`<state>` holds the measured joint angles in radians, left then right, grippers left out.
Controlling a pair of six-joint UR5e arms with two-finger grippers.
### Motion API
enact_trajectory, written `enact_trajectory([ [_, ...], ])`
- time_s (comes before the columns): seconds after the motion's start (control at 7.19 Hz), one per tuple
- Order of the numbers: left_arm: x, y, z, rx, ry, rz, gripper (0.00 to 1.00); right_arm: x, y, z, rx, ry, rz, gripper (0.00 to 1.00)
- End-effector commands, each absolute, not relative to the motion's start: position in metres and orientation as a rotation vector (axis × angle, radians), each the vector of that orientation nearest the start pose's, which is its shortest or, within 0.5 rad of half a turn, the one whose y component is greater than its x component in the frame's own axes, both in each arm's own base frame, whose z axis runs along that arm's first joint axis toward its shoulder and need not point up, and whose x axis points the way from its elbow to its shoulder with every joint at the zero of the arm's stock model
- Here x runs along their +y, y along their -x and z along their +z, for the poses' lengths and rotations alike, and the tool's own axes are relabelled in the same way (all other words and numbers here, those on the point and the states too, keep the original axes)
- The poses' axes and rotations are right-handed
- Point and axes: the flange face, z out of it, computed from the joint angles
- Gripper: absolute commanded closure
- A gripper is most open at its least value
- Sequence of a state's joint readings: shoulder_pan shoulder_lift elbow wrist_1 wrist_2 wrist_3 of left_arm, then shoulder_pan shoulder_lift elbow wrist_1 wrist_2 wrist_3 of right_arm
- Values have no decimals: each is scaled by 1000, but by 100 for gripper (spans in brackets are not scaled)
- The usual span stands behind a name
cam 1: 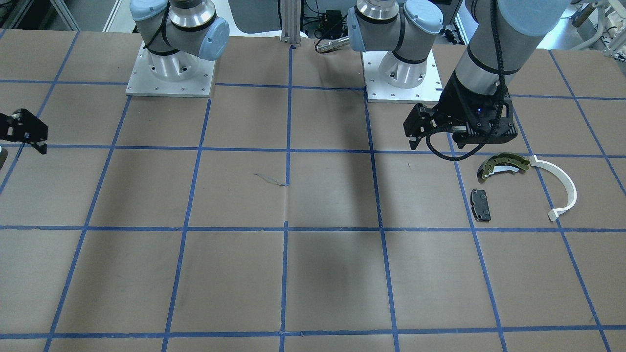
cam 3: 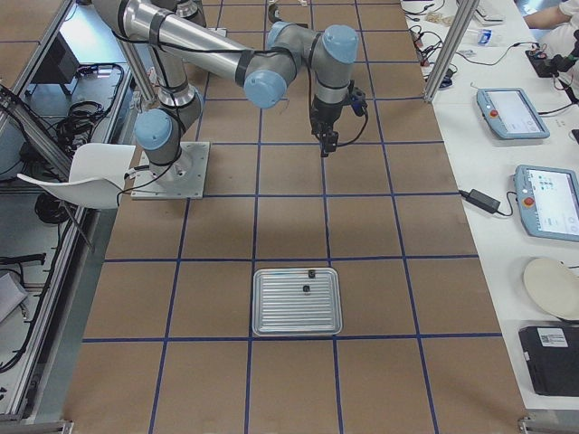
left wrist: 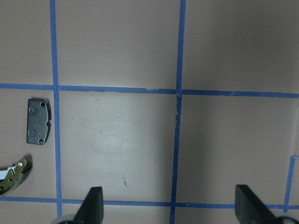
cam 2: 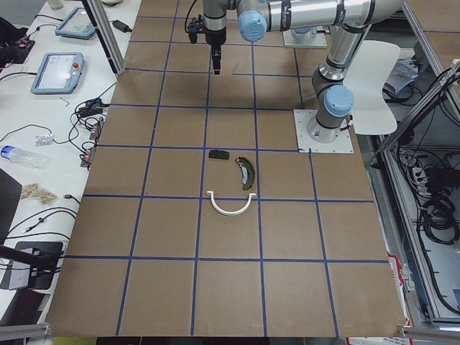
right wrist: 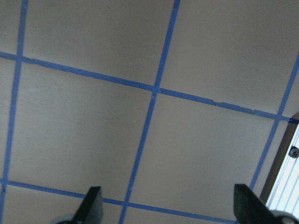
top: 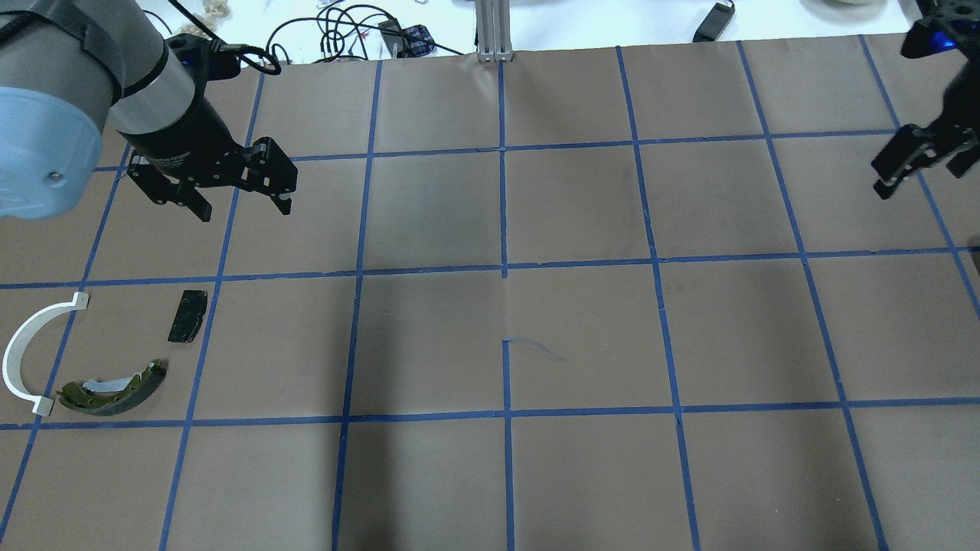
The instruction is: Place bearing gear from tray to pile
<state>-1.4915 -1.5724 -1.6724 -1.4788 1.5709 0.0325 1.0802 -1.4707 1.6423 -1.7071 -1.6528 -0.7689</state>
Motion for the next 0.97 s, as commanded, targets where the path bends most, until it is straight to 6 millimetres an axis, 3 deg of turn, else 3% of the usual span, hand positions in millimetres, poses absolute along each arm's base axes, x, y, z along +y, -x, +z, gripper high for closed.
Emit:
enact_trajectory([
  [0.0,-500,94,444,3141,75,22,0,-509,261,365,3057,733,158,0],
  [0.14,-500,94,444,3141,72,22,0,-509,326,330,3082,777,119,0],
  [0.28,-501,92,444,3141,77,24,0,-503,377,289,3096,762,106,0],
  [0.42,-500,93,444,3140,72,24,0,-491,413,258,3096,706,111,0],
  [0.56,-500,93,444,3141,75,24,0,-490,427,234,3099,745,90,0],
  [0.83,-500,91,444,3125,74,23,0,-490,437,209,3082,833,88,0],
])
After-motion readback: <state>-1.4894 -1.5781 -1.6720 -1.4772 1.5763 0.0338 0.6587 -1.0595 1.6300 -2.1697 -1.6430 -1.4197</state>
